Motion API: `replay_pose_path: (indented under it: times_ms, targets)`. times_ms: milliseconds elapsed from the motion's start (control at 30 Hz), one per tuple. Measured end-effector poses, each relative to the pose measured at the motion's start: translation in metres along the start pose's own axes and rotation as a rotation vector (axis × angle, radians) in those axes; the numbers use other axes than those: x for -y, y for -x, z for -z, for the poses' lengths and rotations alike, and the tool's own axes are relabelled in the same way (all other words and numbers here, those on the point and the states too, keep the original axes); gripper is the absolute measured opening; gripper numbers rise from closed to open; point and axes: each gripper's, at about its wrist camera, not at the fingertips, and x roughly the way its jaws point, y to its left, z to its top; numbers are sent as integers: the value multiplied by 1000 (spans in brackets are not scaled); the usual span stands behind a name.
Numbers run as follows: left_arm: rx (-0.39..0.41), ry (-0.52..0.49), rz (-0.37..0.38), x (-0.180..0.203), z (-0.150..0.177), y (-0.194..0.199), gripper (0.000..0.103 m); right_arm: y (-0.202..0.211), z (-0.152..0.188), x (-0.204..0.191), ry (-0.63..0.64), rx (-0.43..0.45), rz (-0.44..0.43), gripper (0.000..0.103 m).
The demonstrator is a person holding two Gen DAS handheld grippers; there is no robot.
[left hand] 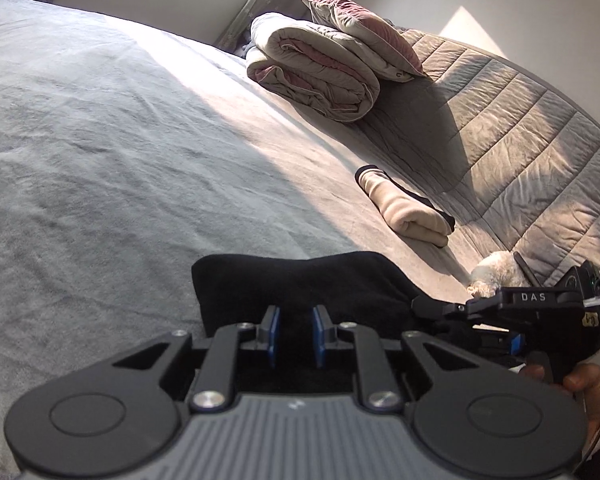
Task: Fold clothes
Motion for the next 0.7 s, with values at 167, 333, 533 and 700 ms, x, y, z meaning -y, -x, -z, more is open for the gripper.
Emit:
replay_pose_path:
  times_ms: [167,333,533,700]
  targets:
    - [-34,-64,-13,9,9,-7,21,-2,-2,11,19,-33,87,21]
    - [-16,-95,57,18,8,2,21,18,-7,1,83,16,73,35]
    - [-84,-202,186,38,29,-3,20,26,3,-30,389,23,12,35]
    - [-152,-276,200,53,49,-12,21,-7,25,-38,572,-83,150,33]
